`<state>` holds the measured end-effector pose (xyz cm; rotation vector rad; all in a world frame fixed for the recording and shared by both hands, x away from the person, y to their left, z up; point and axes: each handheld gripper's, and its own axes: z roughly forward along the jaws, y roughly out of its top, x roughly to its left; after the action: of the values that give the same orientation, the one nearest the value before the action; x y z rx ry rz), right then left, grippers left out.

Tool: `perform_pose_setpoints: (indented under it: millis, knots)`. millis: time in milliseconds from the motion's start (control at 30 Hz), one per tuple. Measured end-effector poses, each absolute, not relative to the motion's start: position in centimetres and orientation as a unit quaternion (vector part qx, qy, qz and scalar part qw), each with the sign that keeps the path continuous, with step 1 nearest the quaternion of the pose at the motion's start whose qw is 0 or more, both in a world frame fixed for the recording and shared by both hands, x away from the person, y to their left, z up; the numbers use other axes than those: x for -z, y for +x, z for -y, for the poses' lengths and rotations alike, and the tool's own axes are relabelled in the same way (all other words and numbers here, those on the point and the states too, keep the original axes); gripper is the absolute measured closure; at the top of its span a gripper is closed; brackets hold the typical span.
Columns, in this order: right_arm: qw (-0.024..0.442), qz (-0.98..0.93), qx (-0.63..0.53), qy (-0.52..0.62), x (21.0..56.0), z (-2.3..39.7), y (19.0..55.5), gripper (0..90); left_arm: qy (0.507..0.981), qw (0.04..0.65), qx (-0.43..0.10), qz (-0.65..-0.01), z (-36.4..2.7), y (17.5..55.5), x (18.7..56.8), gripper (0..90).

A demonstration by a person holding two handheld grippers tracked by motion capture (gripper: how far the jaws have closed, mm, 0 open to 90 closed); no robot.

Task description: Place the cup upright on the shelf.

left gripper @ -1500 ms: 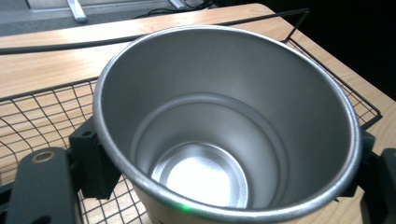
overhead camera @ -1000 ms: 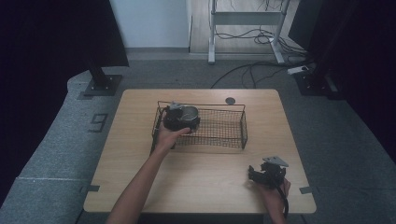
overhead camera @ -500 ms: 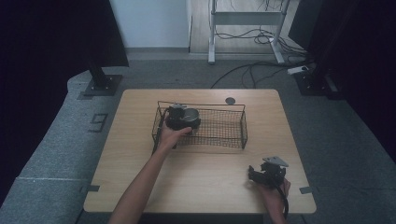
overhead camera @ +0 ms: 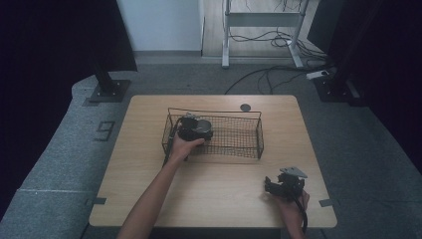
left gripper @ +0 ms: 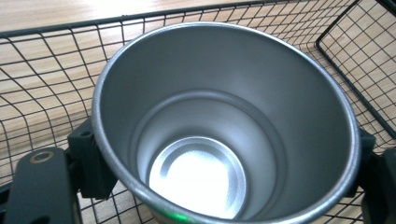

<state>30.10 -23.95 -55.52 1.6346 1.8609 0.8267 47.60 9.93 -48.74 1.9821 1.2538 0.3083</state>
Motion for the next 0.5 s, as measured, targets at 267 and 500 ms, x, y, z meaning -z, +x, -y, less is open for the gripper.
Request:
perform_pose_setpoints:
  millis: [267,500]
  knots:
    - [0.262,-0.688,-0.306,0.604,55.52,23.94,30.1,12.2,0.776,0.372,-0.119,-0.496,-9.79,47.59,48.77,17.1]
    - [0.262,-0.688,-0.306,0.604,55.52,23.95,30.1,12.2,0.782,0.361,-0.116,-0.494,-9.55,47.52,48.82,15.5]
